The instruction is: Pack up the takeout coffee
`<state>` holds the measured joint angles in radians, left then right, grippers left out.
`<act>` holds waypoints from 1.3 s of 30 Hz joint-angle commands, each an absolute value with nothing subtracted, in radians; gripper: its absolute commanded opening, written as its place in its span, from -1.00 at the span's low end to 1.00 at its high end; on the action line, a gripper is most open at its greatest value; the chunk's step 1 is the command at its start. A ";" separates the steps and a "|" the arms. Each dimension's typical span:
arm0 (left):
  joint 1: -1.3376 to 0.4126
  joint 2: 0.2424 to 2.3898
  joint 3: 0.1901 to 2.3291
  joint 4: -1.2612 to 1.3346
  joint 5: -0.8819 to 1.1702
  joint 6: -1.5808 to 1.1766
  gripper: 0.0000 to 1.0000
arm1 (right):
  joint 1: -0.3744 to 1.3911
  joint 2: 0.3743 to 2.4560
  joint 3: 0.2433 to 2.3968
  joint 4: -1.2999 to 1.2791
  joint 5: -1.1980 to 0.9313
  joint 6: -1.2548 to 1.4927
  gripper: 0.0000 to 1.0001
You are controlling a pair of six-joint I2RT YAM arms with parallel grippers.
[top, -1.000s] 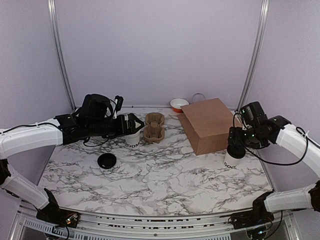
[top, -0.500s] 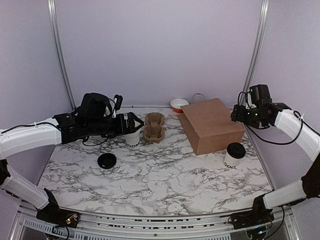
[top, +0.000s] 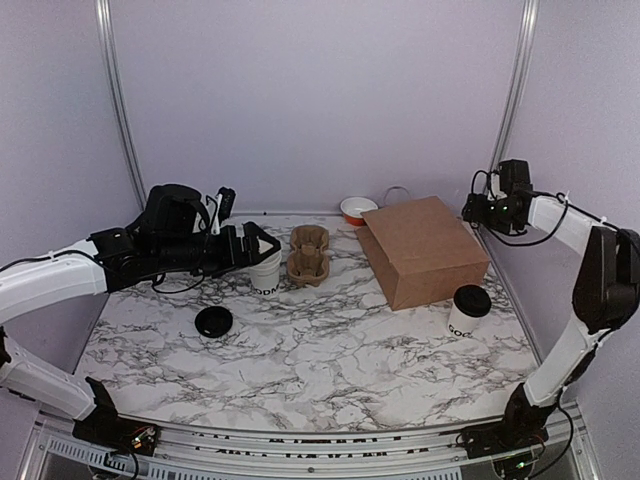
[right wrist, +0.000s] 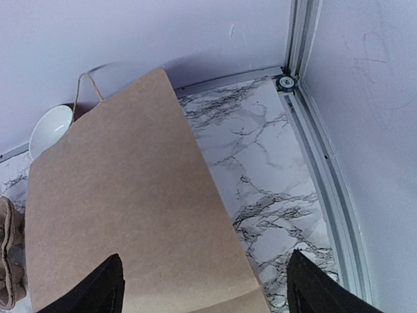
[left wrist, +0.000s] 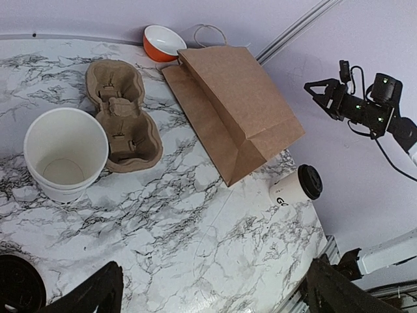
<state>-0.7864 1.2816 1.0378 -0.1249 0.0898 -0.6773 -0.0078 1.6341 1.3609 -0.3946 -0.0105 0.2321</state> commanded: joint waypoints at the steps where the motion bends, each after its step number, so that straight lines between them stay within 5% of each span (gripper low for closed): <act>1: -0.785 1.230 1.016 -0.161 0.100 -0.693 0.98 | -0.047 1.727 1.415 -0.312 -0.112 0.202 0.61; 17: -0.785 1.161 1.028 -0.237 0.060 -0.690 0.99 | -0.114 2.024 1.655 -0.365 -0.318 0.125 0.19; 39: -0.788 1.173 1.042 -0.241 0.054 -0.699 0.98 | -0.024 2.173 1.882 -0.495 -0.392 0.093 0.21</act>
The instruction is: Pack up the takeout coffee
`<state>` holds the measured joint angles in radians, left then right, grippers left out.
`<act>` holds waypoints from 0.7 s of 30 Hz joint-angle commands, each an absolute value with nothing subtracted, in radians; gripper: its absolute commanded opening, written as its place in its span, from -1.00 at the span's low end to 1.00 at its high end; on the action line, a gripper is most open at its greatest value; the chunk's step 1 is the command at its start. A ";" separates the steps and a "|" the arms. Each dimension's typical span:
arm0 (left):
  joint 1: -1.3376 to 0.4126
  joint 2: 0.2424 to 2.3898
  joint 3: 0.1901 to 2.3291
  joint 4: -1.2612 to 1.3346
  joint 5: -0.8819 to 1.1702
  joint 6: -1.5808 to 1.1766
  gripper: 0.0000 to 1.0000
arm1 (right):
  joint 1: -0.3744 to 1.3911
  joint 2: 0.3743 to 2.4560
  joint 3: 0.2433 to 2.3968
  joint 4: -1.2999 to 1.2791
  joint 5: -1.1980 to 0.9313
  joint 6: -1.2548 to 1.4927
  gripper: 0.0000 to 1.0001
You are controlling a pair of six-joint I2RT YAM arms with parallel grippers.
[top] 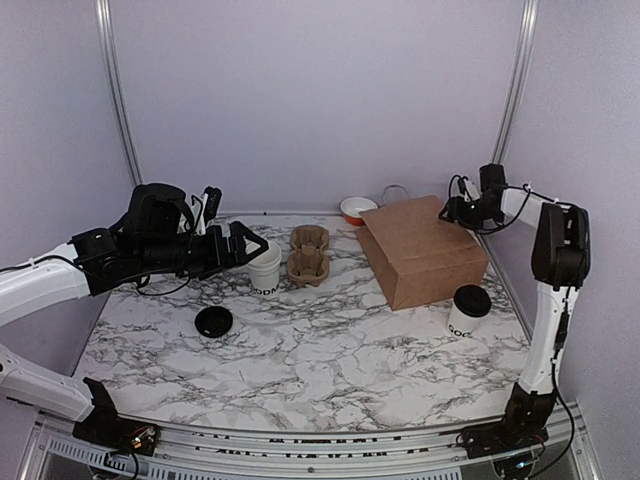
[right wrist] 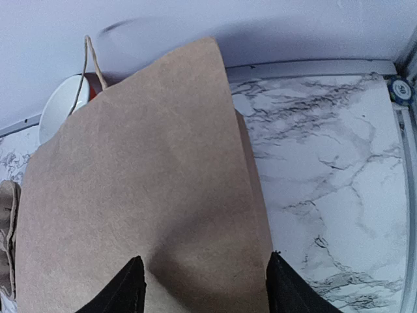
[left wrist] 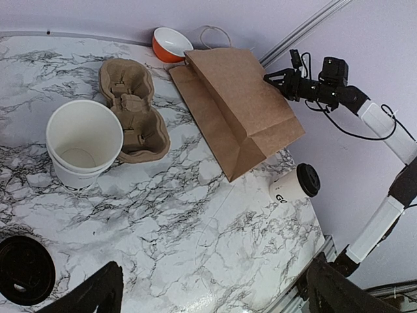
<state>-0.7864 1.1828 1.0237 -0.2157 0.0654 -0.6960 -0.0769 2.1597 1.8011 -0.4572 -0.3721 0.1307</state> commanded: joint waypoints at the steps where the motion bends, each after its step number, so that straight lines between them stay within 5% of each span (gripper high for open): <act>1: -0.789 1.177 1.044 -0.242 0.053 -0.701 0.99 | -0.010 2.177 1.895 -0.505 -0.384 0.080 0.21; 14: -0.797 1.208 1.064 -0.239 0.056 -0.698 0.98 | 0.056 2.221 1.997 -0.592 -0.366 0.039 0.46; 21: -0.799 1.207 1.060 -0.239 0.051 -0.698 0.98 | 0.143 2.239 2.066 -0.674 -0.135 0.027 0.53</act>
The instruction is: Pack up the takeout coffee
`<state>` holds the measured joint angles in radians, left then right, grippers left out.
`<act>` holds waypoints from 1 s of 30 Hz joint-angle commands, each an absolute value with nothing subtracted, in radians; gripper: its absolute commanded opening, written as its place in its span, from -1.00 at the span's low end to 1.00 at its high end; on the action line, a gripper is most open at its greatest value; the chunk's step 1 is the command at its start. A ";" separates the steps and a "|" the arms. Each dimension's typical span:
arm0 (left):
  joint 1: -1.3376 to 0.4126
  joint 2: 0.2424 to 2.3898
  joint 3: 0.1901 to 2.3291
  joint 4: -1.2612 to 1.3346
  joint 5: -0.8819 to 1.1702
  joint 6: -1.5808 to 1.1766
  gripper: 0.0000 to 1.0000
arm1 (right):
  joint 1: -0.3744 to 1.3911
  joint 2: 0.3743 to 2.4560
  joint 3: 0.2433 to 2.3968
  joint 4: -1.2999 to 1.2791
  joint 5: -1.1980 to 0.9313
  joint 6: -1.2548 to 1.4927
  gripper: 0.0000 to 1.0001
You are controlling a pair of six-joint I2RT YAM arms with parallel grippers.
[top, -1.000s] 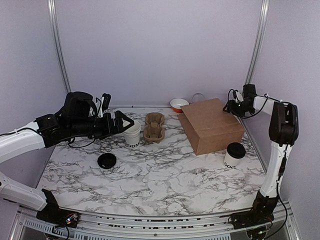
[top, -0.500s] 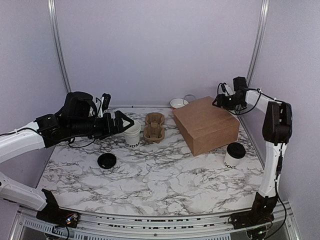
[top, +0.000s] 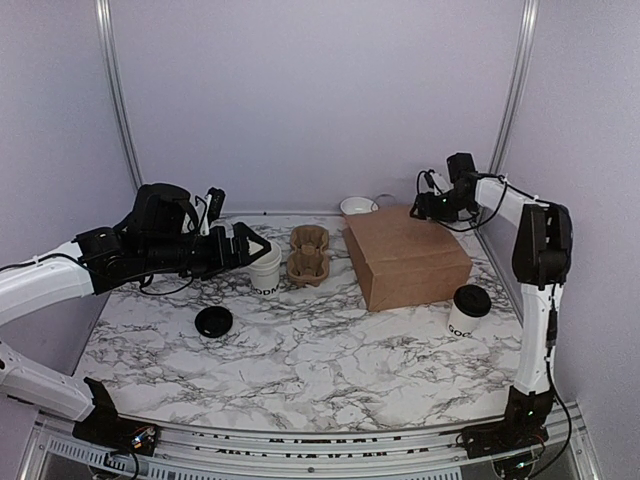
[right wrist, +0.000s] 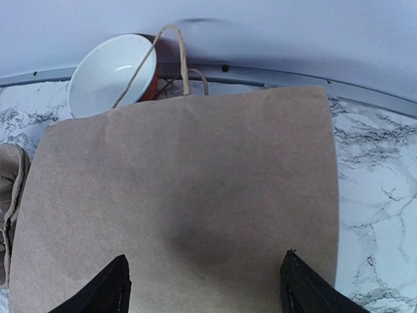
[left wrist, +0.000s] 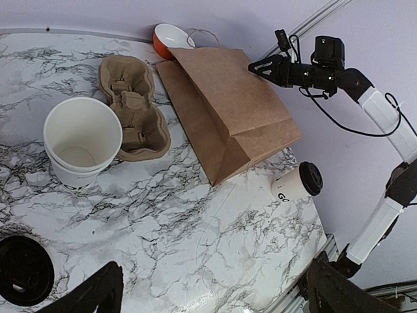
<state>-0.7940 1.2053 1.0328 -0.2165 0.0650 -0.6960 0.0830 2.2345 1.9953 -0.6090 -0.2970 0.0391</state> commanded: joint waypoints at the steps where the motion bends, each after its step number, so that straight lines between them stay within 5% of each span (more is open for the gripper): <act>1: -0.799 1.207 1.059 -0.240 0.049 -0.698 0.98 | 0.152 2.231 2.070 -0.686 -0.079 0.031 0.54; 9: -0.799 1.209 1.048 -0.236 0.025 -0.705 0.98 | 0.282 2.123 2.056 -0.730 0.206 0.075 0.59; 16: -0.798 1.211 1.047 -0.236 -0.011 -0.715 0.98 | 0.490 2.088 1.990 -0.766 0.385 0.129 0.41; 30: -0.798 1.234 1.047 -0.224 -0.011 -0.729 0.98 | 0.675 2.308 2.211 -0.896 0.506 0.146 0.15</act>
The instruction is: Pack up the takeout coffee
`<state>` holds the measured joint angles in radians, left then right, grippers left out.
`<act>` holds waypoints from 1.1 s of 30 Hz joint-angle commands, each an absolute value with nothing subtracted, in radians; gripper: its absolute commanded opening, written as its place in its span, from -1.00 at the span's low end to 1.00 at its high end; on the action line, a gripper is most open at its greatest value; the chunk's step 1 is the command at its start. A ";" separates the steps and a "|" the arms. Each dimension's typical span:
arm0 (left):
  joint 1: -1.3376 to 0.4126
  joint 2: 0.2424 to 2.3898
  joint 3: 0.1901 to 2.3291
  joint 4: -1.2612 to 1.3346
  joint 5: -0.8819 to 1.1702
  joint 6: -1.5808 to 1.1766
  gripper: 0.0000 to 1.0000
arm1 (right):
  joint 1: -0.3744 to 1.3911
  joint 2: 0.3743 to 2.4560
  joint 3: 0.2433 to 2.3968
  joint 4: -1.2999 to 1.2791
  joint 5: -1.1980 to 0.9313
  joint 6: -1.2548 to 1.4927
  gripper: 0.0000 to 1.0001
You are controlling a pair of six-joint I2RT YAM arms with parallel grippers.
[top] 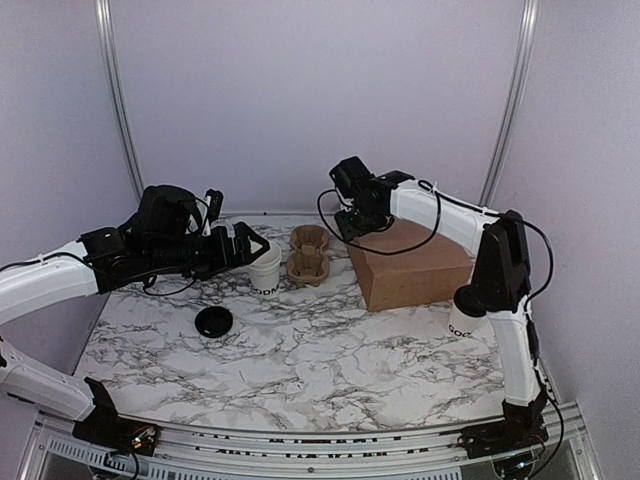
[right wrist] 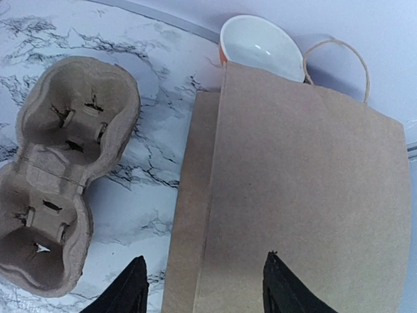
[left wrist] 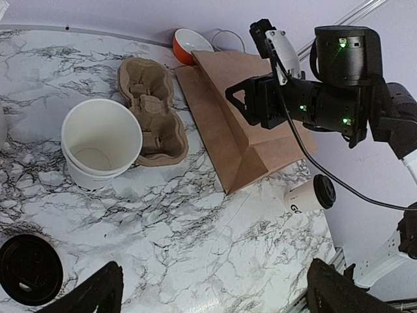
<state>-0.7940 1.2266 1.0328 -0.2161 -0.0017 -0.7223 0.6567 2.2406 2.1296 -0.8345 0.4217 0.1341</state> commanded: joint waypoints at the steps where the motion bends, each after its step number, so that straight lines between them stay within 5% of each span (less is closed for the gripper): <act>1: -0.798 1.233 1.046 -0.223 -0.012 -0.729 0.98 | 0.679 2.327 2.227 -0.903 0.521 0.143 0.14; 13: -0.797 1.241 1.048 -0.220 -0.008 -0.729 0.99 | 0.742 2.443 2.294 -0.901 0.817 0.093 0.10; 25: -0.797 1.229 1.046 -0.220 -0.010 -0.735 0.98 | 0.743 2.469 2.258 -0.872 0.876 0.055 -0.01; 33: -0.798 1.227 1.050 -0.220 -0.008 -0.736 0.98 | 0.743 2.482 2.263 -0.859 0.873 0.030 -0.28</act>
<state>-0.7940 1.2301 1.0328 -0.2157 -0.0017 -0.7361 0.7422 2.4504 2.2471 -0.8875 0.8520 0.0441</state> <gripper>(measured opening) 0.992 0.388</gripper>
